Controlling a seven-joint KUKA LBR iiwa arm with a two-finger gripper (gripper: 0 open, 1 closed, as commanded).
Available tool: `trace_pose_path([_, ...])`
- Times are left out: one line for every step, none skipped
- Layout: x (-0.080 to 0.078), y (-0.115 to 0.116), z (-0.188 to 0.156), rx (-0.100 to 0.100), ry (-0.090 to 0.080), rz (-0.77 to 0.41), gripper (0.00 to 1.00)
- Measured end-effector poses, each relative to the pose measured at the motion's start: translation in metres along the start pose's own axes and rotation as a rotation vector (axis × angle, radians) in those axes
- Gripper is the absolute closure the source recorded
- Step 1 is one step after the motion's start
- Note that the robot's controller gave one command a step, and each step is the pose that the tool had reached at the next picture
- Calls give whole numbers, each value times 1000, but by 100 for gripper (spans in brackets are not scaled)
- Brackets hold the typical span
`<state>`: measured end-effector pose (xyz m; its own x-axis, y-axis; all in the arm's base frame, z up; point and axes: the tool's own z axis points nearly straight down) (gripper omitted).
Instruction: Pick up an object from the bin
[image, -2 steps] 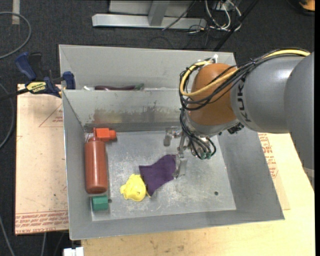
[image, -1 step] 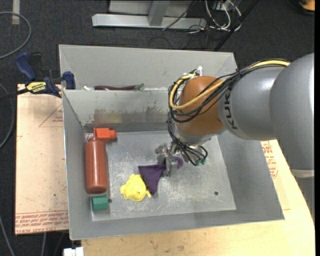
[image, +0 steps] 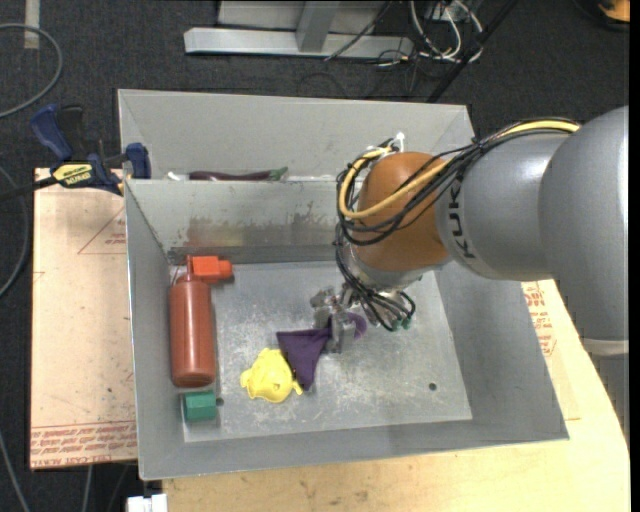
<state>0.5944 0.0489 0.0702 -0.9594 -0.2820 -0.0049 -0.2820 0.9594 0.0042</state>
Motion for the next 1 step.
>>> trace_pose_path([-3,4,-149,0,-7,-12,100])
